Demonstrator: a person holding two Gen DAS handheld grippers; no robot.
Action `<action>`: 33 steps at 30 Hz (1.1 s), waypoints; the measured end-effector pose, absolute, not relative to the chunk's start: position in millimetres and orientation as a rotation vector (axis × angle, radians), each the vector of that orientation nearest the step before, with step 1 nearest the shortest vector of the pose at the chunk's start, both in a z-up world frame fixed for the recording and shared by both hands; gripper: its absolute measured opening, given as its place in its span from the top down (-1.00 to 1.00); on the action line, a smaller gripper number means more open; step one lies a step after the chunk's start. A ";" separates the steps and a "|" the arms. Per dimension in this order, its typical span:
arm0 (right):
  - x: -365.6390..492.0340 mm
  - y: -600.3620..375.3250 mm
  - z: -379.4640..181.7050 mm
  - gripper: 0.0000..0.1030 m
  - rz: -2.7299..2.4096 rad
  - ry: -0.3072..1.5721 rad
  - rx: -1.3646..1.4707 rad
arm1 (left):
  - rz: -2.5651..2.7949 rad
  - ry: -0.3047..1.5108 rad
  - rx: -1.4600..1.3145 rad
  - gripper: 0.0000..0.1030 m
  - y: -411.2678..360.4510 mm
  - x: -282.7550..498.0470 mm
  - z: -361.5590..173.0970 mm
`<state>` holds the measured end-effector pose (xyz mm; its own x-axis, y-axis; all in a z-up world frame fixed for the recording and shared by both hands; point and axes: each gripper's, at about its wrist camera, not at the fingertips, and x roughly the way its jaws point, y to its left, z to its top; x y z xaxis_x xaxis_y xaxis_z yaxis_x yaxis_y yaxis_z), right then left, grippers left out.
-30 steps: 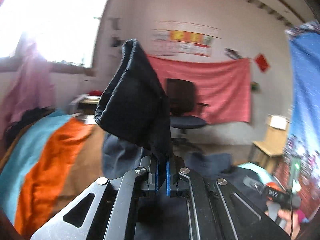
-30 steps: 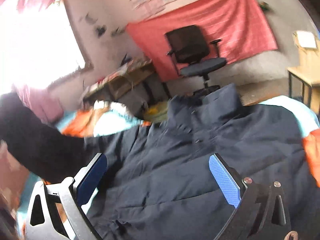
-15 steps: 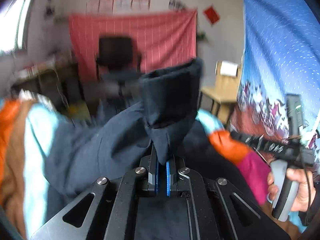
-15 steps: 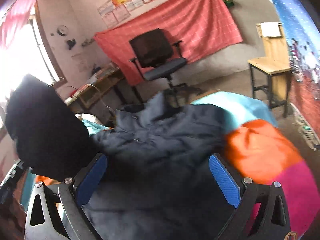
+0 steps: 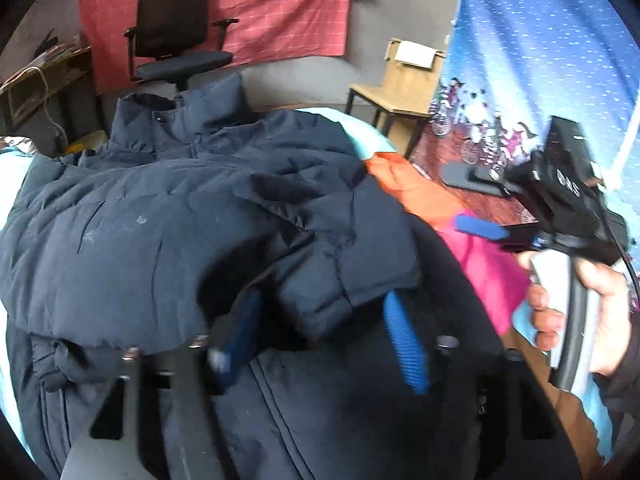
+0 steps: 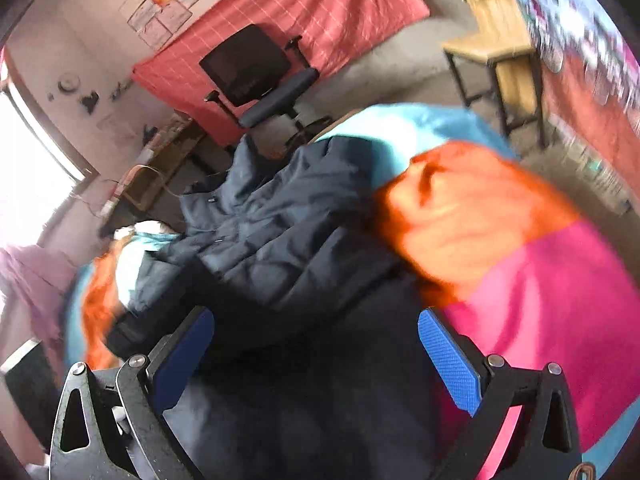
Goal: Fold large clothes
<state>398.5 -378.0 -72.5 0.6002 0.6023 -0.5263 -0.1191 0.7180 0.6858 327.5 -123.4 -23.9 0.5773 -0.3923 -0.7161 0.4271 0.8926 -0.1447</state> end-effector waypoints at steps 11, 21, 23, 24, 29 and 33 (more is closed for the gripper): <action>401.7 -331.4 -100.1 -0.99 0.553 0.974 0.795 | -0.193 0.759 0.057 -0.32 -36.9 315.9 -22.7; 390.4 -319.6 -54.8 0.91 0.461 0.893 0.677 | 0.151 0.770 -0.068 -0.34 73.0 333.8 -22.0; 389.1 -323.0 -31.8 0.91 0.439 0.811 0.619 | 0.166 0.769 -0.071 -0.34 77.3 336.5 -20.4; 389.3 -327.1 -14.8 0.91 0.414 0.748 0.578 | 0.173 0.767 -0.077 -0.35 79.4 337.3 -19.5; 401.8 -327.2 -4.4 0.90 0.318 0.709 0.430 | 0.179 0.824 -0.085 -0.35 84.4 355.7 -28.6; 402.2 -308.5 -24.8 0.75 0.165 0.758 0.202 | 0.170 0.808 -0.064 -0.35 84.1 365.1 -27.3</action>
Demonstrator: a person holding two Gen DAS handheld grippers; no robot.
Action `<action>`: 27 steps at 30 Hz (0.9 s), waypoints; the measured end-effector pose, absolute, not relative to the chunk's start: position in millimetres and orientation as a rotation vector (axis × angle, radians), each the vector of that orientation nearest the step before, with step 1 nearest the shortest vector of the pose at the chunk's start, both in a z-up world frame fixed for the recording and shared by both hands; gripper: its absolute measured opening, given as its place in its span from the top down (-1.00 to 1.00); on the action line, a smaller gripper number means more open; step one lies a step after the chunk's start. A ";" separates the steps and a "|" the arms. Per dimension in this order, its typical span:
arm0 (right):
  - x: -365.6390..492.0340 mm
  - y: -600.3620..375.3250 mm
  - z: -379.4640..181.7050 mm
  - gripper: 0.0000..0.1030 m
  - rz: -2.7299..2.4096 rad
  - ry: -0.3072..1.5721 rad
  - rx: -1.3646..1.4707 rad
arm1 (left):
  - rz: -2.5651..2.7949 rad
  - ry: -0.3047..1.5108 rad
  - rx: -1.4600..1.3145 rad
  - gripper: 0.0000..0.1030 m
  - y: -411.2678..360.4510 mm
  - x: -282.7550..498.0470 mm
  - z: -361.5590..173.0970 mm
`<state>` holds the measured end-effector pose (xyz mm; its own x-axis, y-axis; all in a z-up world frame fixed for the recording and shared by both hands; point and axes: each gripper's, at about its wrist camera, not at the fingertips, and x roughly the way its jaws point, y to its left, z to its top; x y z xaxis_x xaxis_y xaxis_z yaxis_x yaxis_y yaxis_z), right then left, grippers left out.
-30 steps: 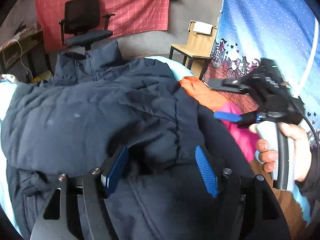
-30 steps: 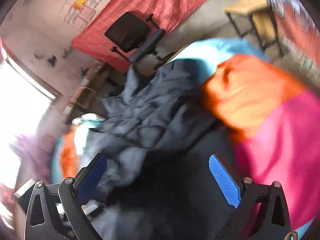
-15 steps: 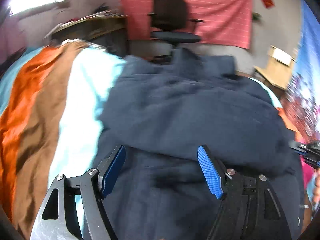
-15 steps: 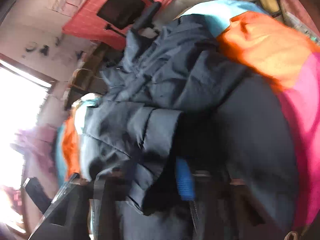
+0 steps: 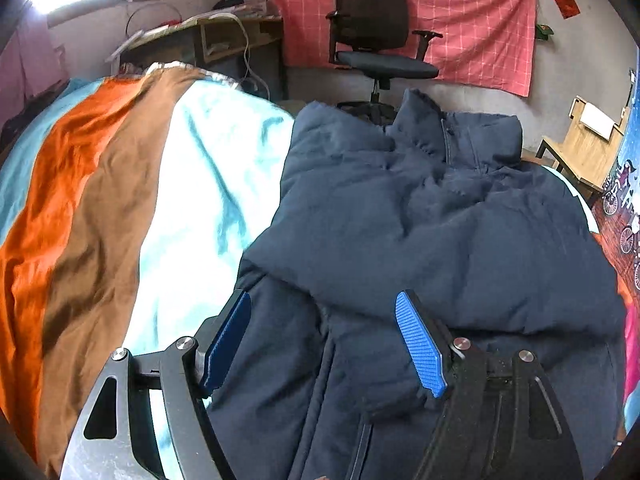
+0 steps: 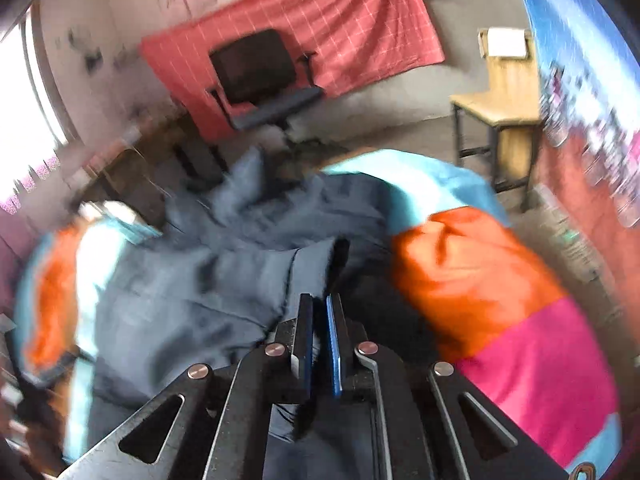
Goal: Fold large clothes
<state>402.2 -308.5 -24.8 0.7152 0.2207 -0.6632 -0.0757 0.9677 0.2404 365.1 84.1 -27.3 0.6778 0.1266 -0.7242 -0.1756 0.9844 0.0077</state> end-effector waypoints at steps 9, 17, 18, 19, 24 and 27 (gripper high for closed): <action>399.4 -249.0 -26.8 -0.24 0.265 0.628 -0.007 | 0.141 0.803 0.052 -0.36 63.4 406.8 -38.7; 432.9 -220.9 -87.6 -0.18 0.388 0.800 0.034 | 0.132 0.775 0.092 -0.65 64.5 413.1 -79.5; 435.5 -222.7 -92.5 -0.18 0.399 0.806 0.054 | 0.127 0.773 0.088 -0.67 66.1 413.5 -82.3; 437.7 -221.3 -96.1 -0.18 0.404 0.808 0.055 | 0.126 0.775 0.083 -0.68 67.2 414.2 -83.9; 437.1 -212.5 -105.5 -0.18 0.392 0.795 0.001 | 0.144 0.773 0.093 -0.76 67.6 417.1 -91.4; 434.5 -213.3 -108.1 -0.18 0.389 0.792 -0.007 | 0.151 0.767 0.096 -0.76 65.6 416.0 -90.2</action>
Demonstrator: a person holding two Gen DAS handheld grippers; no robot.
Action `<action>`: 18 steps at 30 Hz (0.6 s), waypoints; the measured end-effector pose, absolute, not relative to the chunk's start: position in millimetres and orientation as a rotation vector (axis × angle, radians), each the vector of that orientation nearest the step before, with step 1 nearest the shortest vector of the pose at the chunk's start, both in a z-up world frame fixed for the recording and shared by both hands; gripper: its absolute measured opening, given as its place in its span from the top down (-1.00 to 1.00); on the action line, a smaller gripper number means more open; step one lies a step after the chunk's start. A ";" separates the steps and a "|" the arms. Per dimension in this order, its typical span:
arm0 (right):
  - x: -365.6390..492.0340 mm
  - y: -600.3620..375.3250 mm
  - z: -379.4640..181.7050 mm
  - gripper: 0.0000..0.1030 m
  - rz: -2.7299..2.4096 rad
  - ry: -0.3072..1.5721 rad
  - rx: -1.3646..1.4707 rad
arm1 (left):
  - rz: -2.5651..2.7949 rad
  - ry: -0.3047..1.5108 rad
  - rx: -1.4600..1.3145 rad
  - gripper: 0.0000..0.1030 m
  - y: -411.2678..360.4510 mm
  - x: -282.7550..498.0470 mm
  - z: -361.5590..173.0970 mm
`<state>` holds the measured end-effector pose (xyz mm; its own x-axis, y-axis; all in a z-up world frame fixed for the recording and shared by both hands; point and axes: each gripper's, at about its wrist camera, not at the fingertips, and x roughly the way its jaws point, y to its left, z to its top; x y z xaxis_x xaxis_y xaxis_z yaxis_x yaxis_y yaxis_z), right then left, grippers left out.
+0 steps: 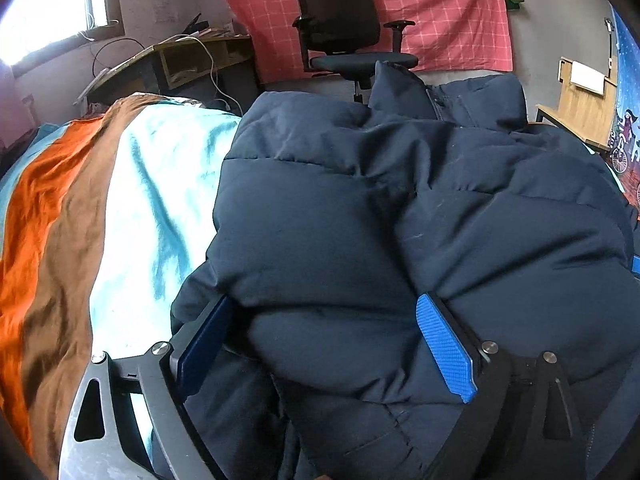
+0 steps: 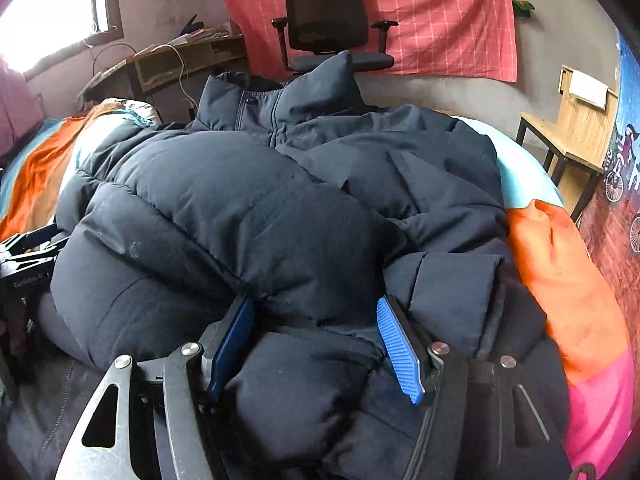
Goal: Fold large clothes
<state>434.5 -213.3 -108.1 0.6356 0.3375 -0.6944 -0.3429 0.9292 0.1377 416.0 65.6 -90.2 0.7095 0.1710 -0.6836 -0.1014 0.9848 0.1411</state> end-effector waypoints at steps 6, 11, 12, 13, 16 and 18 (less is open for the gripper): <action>429.2 -206.9 -102.5 -0.22 0.350 0.784 -0.059 | 0.148 0.803 0.020 -0.75 75.1 409.6 -75.8; 420.8 -215.6 -81.9 -0.65 0.337 0.789 -0.039 | 0.144 0.834 -0.043 -0.75 81.2 395.4 -53.9; 416.3 -221.2 -75.9 -0.79 0.331 0.783 -0.017 | 0.141 0.823 -0.033 -0.75 79.6 388.5 -47.4; 412.4 -226.2 -70.7 -0.79 0.332 0.776 0.003 | 0.136 0.815 -0.024 -0.75 77.6 382.9 -42.7; 401.2 -238.7 -54.8 -0.79 0.336 0.784 0.044 | 0.118 0.810 0.001 -0.75 70.8 362.1 -32.0; 391.3 -245.7 -44.0 -0.81 0.340 0.785 0.053 | 0.100 0.811 0.009 -0.75 65.2 348.5 -27.0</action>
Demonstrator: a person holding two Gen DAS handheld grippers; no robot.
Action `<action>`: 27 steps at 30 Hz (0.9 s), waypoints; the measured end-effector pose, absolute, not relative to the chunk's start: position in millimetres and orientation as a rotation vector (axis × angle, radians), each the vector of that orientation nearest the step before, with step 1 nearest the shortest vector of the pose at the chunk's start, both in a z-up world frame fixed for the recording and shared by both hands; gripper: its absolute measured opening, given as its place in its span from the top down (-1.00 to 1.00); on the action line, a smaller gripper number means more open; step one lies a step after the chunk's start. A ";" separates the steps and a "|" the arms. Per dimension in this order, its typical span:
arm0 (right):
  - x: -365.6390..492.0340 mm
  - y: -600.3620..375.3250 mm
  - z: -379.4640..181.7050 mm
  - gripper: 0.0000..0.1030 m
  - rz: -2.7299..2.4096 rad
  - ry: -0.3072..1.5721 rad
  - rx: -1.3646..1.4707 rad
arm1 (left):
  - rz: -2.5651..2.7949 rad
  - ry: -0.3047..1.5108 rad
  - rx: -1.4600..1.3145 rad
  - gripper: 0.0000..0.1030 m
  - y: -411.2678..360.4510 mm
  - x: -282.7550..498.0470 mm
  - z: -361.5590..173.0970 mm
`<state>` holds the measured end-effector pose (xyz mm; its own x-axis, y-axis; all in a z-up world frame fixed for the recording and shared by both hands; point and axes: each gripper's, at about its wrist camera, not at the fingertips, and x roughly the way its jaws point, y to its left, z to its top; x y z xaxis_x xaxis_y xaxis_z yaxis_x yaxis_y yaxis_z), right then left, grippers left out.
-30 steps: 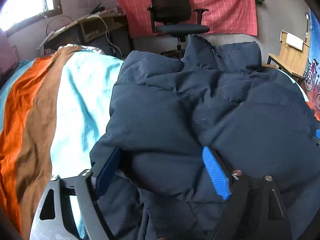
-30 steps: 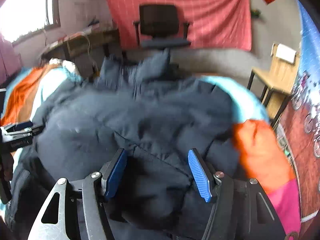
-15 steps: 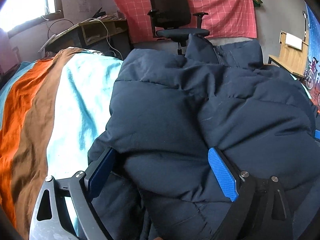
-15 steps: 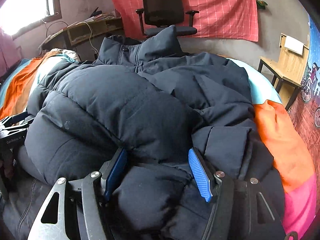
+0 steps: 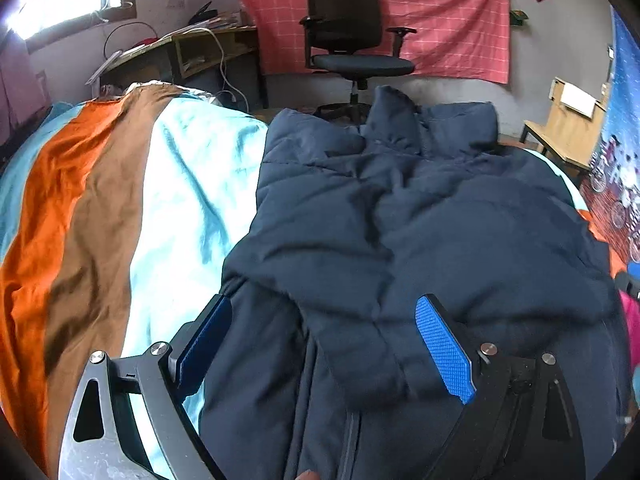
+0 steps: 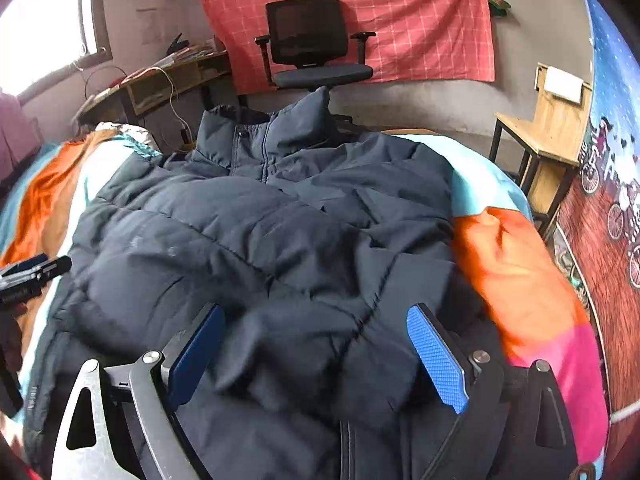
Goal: Fold large clothes
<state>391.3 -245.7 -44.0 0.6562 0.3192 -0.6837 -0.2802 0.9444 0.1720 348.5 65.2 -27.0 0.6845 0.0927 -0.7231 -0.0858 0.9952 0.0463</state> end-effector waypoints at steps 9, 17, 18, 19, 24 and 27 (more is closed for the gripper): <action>338.8 -253.8 -6.8 -0.90 0.370 0.772 0.028 | 0.020 0.826 -0.056 -0.75 54.5 296.6 -13.9; 294.8 -247.4 -2.6 -0.96 0.424 0.791 -0.025 | -0.029 0.844 -0.074 -0.75 49.3 264.7 -4.1; 289.6 -245.0 -3.6 -0.98 0.432 0.800 -0.031 | -0.035 0.851 -0.078 -0.75 48.8 261.0 -4.1; 285.7 -243.8 -4.2 -0.99 0.437 0.806 -0.033 | -0.044 0.863 -0.084 -0.75 48.2 257.3 -5.0; 272.8 -236.8 -18.0 -0.99 0.468 0.892 -0.008 | -0.070 0.974 -0.085 -0.83 43.1 251.8 -20.0; 268.8 -233.5 -28.1 -0.99 0.467 0.943 0.008 | -0.087 1.028 -0.095 -0.91 41.7 250.3 -29.6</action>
